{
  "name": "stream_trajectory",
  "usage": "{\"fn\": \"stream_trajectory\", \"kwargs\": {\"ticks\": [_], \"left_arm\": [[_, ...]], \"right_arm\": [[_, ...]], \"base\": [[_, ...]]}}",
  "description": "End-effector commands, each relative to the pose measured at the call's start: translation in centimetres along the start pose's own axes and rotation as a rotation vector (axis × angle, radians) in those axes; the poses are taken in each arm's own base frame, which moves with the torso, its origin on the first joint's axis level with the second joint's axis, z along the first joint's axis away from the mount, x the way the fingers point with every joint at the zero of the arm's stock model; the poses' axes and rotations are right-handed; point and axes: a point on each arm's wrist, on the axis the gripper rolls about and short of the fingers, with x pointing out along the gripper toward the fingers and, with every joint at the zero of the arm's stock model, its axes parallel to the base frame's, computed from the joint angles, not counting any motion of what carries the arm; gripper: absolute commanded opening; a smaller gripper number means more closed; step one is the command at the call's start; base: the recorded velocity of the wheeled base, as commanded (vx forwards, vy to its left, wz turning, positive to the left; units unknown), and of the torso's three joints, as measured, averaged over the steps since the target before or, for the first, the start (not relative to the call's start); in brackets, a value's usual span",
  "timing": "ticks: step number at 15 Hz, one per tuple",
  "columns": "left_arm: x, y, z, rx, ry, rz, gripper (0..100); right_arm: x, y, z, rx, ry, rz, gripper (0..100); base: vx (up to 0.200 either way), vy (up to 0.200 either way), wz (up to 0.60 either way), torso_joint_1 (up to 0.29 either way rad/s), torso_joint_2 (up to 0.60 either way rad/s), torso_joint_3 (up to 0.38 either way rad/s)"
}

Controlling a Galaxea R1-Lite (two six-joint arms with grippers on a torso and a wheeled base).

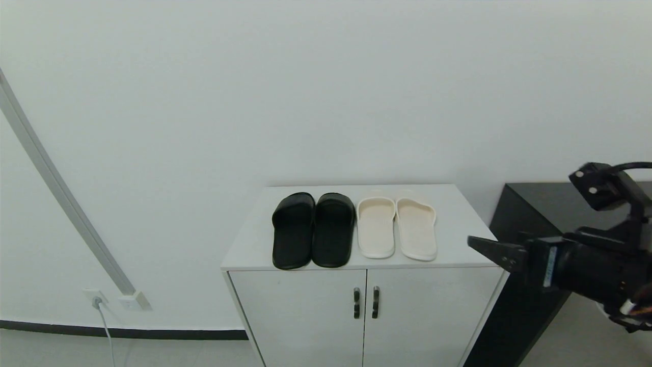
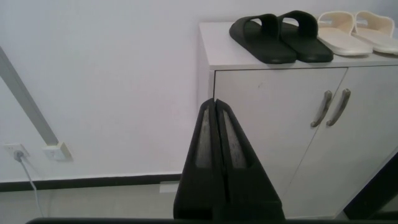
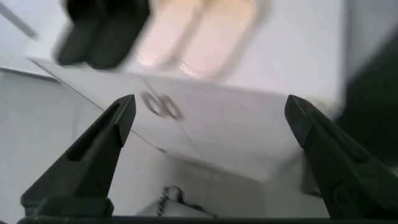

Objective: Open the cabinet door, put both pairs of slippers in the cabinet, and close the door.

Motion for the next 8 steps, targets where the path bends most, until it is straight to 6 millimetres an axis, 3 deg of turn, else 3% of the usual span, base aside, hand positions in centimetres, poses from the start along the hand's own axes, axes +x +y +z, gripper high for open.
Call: {"fn": "stream_trajectory", "kwargs": {"ticks": [1, 4, 8], "left_arm": [[0.0, 0.0, 0.0, 0.000, 0.001, 0.001, 0], [0.0, 0.0, 0.0, 0.000, 0.001, 0.001, 0], [0.0, 0.0, 0.0, 0.000, 0.001, 0.001, 0]], "right_arm": [[5.4, 3.2, -0.1, -0.016, 0.038, -0.020, 100], [9.2, 5.6, -1.5, -0.038, 0.043, -0.039, 100], [15.4, 7.4, -2.9, -0.047, -0.022, -0.199, 100]], "base": [[0.000, 0.000, 0.00, 0.000, 0.00, 0.000], [0.000, 0.000, 0.00, 0.000, 0.00, 0.000], [0.000, 0.000, 0.00, 0.000, 0.00, 0.000]]}}
